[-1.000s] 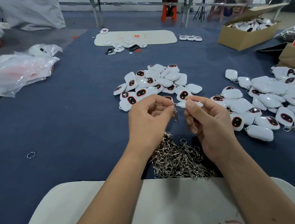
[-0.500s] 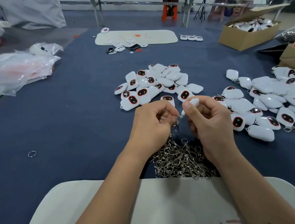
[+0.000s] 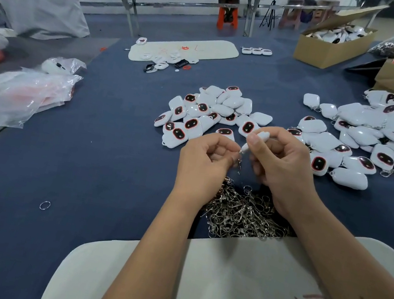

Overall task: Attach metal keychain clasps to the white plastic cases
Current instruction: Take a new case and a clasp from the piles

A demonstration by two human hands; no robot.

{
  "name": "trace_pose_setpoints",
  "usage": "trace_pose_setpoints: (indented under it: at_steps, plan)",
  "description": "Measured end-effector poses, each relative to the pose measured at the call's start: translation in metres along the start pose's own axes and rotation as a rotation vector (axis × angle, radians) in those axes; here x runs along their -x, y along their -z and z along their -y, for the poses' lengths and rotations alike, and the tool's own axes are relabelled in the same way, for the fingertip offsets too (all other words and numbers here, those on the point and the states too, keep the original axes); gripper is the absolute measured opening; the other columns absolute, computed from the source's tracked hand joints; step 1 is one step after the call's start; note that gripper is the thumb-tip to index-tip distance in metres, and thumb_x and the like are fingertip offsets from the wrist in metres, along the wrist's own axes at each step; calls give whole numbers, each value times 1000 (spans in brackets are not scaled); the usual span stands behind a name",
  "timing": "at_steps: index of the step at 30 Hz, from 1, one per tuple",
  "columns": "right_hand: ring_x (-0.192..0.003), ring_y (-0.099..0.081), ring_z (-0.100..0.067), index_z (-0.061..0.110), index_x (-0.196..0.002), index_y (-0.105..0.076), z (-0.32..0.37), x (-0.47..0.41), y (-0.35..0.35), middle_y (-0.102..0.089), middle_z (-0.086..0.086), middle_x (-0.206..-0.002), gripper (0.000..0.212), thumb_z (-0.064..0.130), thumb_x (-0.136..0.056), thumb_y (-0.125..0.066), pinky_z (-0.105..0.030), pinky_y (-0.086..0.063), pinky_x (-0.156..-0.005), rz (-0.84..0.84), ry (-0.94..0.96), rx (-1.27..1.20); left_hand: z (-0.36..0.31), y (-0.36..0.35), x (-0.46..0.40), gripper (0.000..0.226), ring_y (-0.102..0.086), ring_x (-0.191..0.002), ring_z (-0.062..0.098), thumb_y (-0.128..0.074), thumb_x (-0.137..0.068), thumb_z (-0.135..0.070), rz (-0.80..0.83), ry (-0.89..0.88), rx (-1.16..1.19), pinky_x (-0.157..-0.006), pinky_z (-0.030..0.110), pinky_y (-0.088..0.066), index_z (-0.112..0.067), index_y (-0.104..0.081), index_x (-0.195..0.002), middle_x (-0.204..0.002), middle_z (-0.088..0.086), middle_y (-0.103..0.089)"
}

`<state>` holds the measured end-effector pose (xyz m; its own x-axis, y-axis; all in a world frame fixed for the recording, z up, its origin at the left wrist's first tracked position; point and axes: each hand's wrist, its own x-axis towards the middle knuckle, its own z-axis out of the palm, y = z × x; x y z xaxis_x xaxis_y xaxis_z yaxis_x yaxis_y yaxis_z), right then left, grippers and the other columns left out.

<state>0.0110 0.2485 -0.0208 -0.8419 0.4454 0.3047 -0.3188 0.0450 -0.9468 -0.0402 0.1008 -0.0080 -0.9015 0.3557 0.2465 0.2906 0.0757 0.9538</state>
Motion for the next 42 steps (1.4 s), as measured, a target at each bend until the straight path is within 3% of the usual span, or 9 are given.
trace_pose_setpoints:
  at_steps: [6, 14, 19, 23, 27, 35, 38, 40, 42]
  plan:
    - [-56, -55, -15, 12, -107, -69, 6, 1, 0, -66, -14, -74, 15, 23, -96, -72, -21, -41, -44, 33, 15, -154, -3, -9, 1, 9, -71, -85, 14, -74, -92, -6, -44, 154, 285, -78, 24, -56, -14, -73, -96, -93, 13, -78]
    - [-56, -57, -15, 7, -111, -66, 7, 2, -3, -71, -10, -76, 33, 27, -86, -75, -22, -43, -45, 54, 3, -158, -9, -6, 2, 11, -67, -69, 12, -69, -91, 4, -154, 248, 531, -69, 21, -55, -4, -73, -96, -80, 9, -76]
    - [-53, -58, -14, 6, -110, -69, 5, 3, -4, -75, -11, -76, 33, 27, -86, -77, -22, -44, -44, 35, 10, -133, -10, -5, 2, 16, -67, -69, 11, -67, -90, 9, -175, 226, 497, -75, 23, -56, -6, -73, -89, -77, 9, -74]
    - [-52, -58, -15, 9, -106, -71, 4, 3, -3, -75, -14, -79, 30, 30, -85, -78, -23, -45, -43, -4, 4, -136, -10, -4, 1, 15, -69, -69, 10, -70, -89, 9, -171, 169, 364, -69, 19, -54, -5, -76, -90, -74, 6, -73]
    - [-50, -57, -15, 13, -99, -73, 2, 2, -4, -73, -13, -74, 24, 32, -85, -78, -23, -43, -41, -45, -5, -127, -9, -4, 2, 16, -71, -74, 11, -73, -87, 6, -141, 93, 189, -75, 26, -59, -9, -78, -89, -80, 4, -77]
    - [-48, -55, -15, 10, -97, -72, -3, 0, -2, -67, -7, -66, 21, 30, -93, -79, -24, -38, -37, -66, -16, 14, -7, 2, 2, 30, -68, -80, 37, -74, -87, 1, -31, 28, -50, -73, 41, -57, -27, -75, -76, -78, 4, -76]
    - [-47, -54, -15, 11, -96, -71, -2, 0, -3, -67, -6, -66, 18, 28, -95, -76, -23, -38, -37, -72, -4, 6, -7, 2, 2, 25, -69, -72, 28, -74, -87, 3, -40, 38, 2, -73, 33, -57, -21, -76, -80, -77, 2, -76]
    - [-48, -55, -16, 14, -96, -71, 1, 1, -5, -68, -7, -68, 13, 26, -97, -74, -23, -39, -38, -61, 23, -22, -7, -1, 2, 16, -69, -68, 13, -73, -87, 4, -84, 91, 153, -73, 24, -56, -12, -76, -88, -73, 3, -75]
    - [-49, -55, -18, 14, -100, -70, 3, 1, -5, -71, -9, -71, 10, 23, -98, -71, -24, -41, -40, -33, 52, -43, -9, -6, 3, 13, -68, -69, 11, -73, -88, 2, -139, 176, 330, -72, 22, -55, -9, -73, -95, -72, 4, -74]
